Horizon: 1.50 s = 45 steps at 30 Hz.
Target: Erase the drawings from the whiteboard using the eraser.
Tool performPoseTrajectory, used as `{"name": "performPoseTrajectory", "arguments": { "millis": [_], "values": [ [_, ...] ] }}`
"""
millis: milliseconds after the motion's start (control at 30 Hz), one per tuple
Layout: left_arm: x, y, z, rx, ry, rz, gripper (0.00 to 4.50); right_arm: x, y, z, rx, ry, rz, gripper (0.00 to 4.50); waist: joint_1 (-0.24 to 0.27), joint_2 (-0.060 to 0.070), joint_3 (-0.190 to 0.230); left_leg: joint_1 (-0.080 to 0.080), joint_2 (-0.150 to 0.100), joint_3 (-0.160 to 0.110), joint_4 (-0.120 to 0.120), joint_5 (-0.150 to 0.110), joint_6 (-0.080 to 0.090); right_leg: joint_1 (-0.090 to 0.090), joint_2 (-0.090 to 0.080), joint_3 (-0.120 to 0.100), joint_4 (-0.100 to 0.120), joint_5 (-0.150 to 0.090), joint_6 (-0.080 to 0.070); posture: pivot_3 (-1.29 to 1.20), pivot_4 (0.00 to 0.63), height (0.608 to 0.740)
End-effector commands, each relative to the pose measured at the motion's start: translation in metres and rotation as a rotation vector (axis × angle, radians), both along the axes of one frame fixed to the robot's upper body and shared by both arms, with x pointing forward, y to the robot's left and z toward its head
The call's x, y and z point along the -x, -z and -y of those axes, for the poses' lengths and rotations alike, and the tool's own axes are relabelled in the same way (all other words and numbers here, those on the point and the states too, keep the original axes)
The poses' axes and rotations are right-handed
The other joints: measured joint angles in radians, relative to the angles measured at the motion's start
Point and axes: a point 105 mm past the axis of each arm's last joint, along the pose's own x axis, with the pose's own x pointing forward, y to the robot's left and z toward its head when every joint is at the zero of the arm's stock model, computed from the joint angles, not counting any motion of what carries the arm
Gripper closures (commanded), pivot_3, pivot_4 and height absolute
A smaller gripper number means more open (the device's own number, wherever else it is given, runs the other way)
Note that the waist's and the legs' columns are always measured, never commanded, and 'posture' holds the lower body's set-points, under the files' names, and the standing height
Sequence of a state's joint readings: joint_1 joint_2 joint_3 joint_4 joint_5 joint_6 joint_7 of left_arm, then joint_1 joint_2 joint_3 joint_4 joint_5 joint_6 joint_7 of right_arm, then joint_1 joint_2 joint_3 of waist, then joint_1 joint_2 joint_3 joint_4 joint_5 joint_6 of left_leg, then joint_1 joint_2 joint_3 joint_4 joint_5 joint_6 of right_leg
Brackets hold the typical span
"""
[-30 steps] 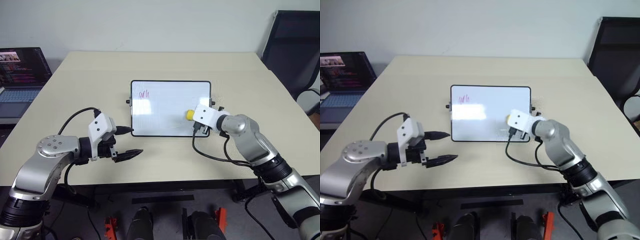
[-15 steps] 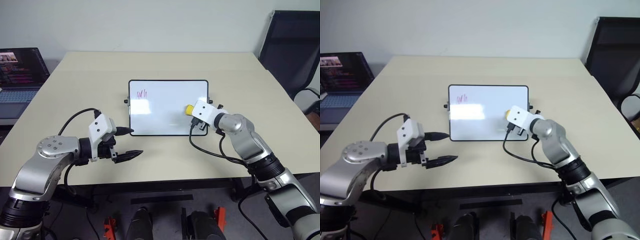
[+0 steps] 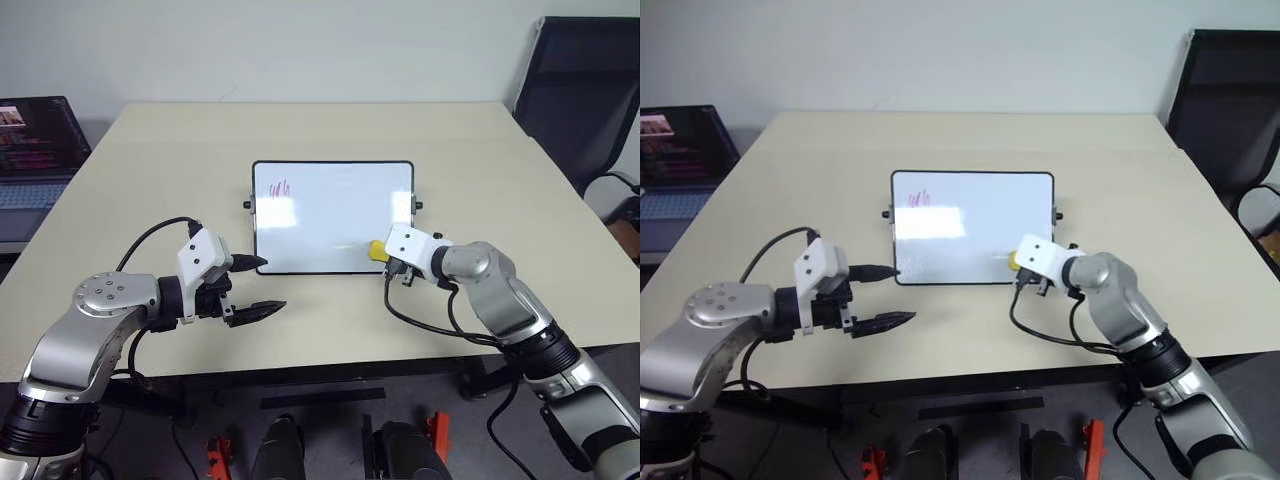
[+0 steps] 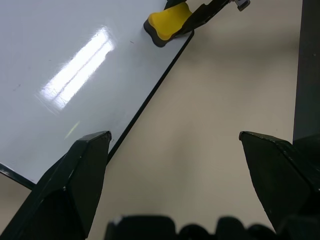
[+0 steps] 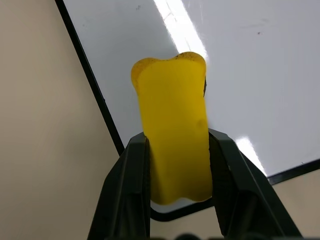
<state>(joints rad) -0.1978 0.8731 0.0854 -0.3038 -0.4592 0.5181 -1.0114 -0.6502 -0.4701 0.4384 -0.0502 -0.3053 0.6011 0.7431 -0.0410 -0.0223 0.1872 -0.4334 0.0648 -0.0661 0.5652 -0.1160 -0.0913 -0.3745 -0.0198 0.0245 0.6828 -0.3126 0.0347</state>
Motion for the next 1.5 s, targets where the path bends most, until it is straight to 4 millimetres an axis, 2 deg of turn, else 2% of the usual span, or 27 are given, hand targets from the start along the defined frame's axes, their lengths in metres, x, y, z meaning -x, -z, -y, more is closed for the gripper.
{"name": "performPoseTrajectory", "arguments": {
  "millis": [33, 133, 200, 300, 400, 533, 667, 767, 900, 1067, 1167, 1267, 1500],
  "values": [
    [0.001, -0.012, -0.002, -0.011, -0.005, 0.049, 0.0, -0.002, -0.008, -0.02, 0.032, -0.061, 0.079, 3.3, -0.001, 0.0, 0.0, 0.0, 0.0, 0.001, -0.001, 0.0, 0.0, 0.0, 0.0, 0.001, 0.0, 0.0, 0.0, 0.0, 0.15, 0.74],
    [0.002, -0.012, -0.002, -0.011, -0.006, 0.049, 0.0, -0.003, -0.006, -0.026, 0.071, -0.088, 0.105, 3.3, 0.001, 0.0, 0.0, 0.0, 0.0, 0.007, -0.007, 0.0, 0.0, 0.0, 0.001, 0.008, -0.001, 0.001, 0.003, 0.0, 0.15, 0.74],
    [0.002, -0.011, -0.002, -0.011, -0.008, 0.048, 0.0, -0.01, -0.015, -0.027, 0.053, -0.061, 0.157, 3.3, -0.001, 0.0, 0.0, 0.0, 0.0, 0.011, -0.008, 0.0, 0.0, -0.002, 0.001, 0.012, -0.001, 0.004, 0.009, 0.0, 0.15, 0.74],
    [0.003, -0.009, -0.003, -0.014, -0.014, 0.045, 0.0, -0.023, -0.032, -0.024, 0.009, -0.004, 0.232, 3.3, -0.01, 0.0, 0.0, -0.001, 0.0, 0.014, -0.008, 0.0, 0.0, -0.005, 0.002, 0.015, 0.0, 0.005, 0.01, 0.0, 0.15, 0.74],
    [0.003, -0.009, -0.003, -0.014, -0.02, 0.046, 0.0, -0.024, -0.031, -0.019, 0.001, 0.002, 0.221, 3.3, -0.009, -0.001, 0.0, -0.001, 0.0, 0.016, -0.007, 0.0, 0.0, -0.005, 0.002, 0.017, -0.001, 0.004, 0.009, 0.0, 0.15, 0.74],
    [0.002, -0.01, -0.007, -0.015, -0.04, 0.056, 0.0, -0.017, -0.035, -0.024, -0.191, 0.038, 0.144, 3.3, -0.003, -0.001, 0.0, -0.001, 0.0, 0.017, -0.007, 0.0, 0.0, -0.005, 0.002, 0.018, -0.001, 0.003, 0.008, 0.0, 0.15, 0.74],
    [-0.001, -0.016, -0.018, -0.017, -0.106, 0.089, 0.0, -0.003, -0.059, -0.043, -0.447, 0.026, 0.055, 3.31, -0.003, -0.001, 0.0, -0.002, 0.0, 0.017, -0.008, 0.0, 0.0, -0.006, 0.002, 0.018, -0.001, 0.006, 0.012, 0.0, 0.15, 0.74],
    [-0.003, -0.016, -0.027, -0.043, -0.15, 0.109, 0.0, 0.0, -0.071, -0.056, -0.489, -0.005, 0.06, 3.31, -0.007, -0.001, 0.0, -0.004, 0.0, 0.017, -0.009, 0.0, 0.0, -0.009, 0.002, 0.018, -0.001, 0.006, 0.012, 0.0, 0.15, 0.74],
    [-0.009, -0.02, -0.049, -0.086, -0.262, 0.138, 0.0, 0.003, -0.087, -0.095, -0.536, -0.105, 0.057, 3.31, -0.012, -0.001, 0.0, -0.005, 0.0, 0.017, -0.009, 0.0, 0.0, -0.011, 0.002, 0.018, -0.001, 0.006, 0.012, 0.0, 0.15, 0.74],
    [-0.009, -0.026, -0.058, -0.106, -0.29, 0.155, 0.0, 0.0, -0.101, -0.126, -0.687, -0.139, -0.029, 3.31, -0.015, -0.001, 0.0, -0.005, 0.001, 0.017, -0.009, 0.0, 0.0, -0.011, 0.003, 0.018, 0.0, 0.006, 0.012, 0.0, 0.15, 0.74],
    [-0.009, -0.028, -0.061, -0.111, -0.298, 0.16, 0.0, -0.003, -0.097, -0.134, -0.666, -0.158, -0.078, 3.31, -0.009, -0.001, 0.0, -0.007, 0.001, 0.017, -0.009, 0.0, 0.0, -0.012, 0.002, 0.018, -0.001, 0.006, 0.012, 0.0, 0.15, 0.74],
    [-0.009, -0.03, -0.065, -0.122, -0.305, 0.164, 0.0, -0.011, -0.092, -0.142, -0.567, -0.161, -0.077, 3.31, -0.006, -0.001, 0.0, -0.007, 0.001, 0.017, -0.008, 0.0, 0.0, -0.013, 0.002, 0.018, -0.001, 0.006, 0.012, 0.0, 0.15, 0.74],
    [-0.015, -0.036, -0.071, -0.149, -0.306, 0.182, 0.0, -0.023, -0.095, -0.167, -0.402, -0.23, -0.045, 3.31, -0.016, -0.001, 0.0, -0.007, 0.001, 0.018, -0.009, 0.0, 0.0, -0.014, 0.003, 0.018, 0.0, 0.006, 0.011, 0.0, 0.15, 0.74]
  ]
}}
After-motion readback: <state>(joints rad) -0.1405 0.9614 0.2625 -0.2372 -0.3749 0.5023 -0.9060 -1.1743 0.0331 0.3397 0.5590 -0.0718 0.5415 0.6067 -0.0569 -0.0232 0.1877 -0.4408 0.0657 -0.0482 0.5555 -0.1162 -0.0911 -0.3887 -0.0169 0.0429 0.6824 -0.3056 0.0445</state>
